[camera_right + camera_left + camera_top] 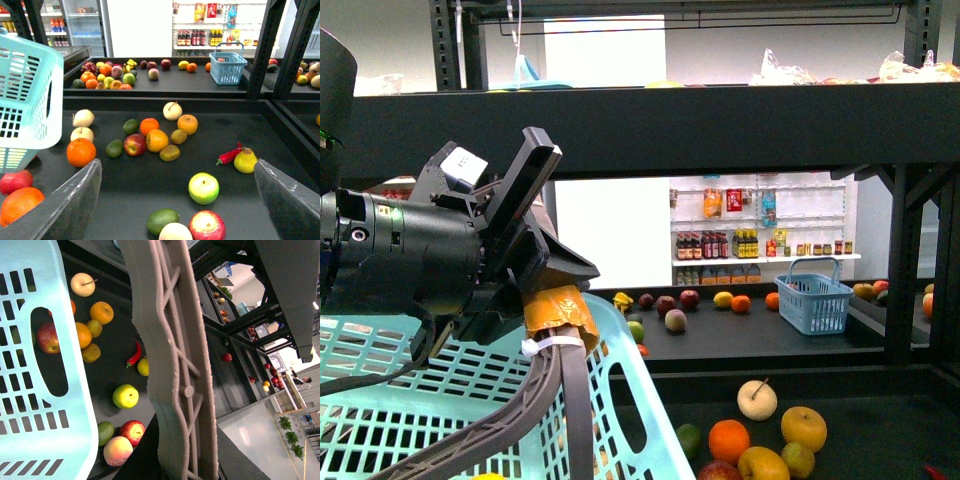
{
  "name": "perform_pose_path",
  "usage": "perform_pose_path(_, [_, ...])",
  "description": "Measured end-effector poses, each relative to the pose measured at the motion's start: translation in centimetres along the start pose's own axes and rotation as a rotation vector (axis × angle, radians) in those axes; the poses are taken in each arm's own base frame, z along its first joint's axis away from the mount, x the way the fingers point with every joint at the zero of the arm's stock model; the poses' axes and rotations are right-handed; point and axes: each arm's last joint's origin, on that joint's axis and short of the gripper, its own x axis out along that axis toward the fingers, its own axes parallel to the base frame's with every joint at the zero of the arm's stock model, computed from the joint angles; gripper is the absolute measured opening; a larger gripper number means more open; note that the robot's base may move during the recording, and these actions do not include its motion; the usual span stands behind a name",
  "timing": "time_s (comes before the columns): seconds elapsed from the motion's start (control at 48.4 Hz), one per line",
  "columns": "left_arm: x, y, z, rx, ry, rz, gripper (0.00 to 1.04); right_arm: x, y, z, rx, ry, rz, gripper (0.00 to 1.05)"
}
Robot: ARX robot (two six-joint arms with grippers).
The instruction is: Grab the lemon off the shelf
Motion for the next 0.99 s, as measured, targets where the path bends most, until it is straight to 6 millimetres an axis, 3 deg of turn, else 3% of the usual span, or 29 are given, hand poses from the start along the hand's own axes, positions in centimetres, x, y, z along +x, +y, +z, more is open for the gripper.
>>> perform_pose_path(0.248, [-1.1, 1.0, 1.4, -0.091, -0.102, 0.066, 0.09, 0.0, 0.0, 0.0, 0.000, 0.000, 0.000, 0.97])
perform_pose_path(0.413, [-4.2, 2.8, 3.7, -0.175, -0.313, 0.179, 0.09, 0.0, 0.0, 0.0, 0.000, 0.000, 0.000, 0.97])
perform_pose_path(0.826, [-13.7, 10.2, 9.4, -0.445, -0.846, 0.323, 0.09, 0.0, 0.0, 0.0, 0.000, 0.000, 0.000, 0.97])
perform_pose_path(0.991, [-15.4, 14.0, 11.2, -0.516, -1.037, 0.300, 0.09, 0.0, 0.0, 0.0, 0.000, 0.000, 0.000, 0.97])
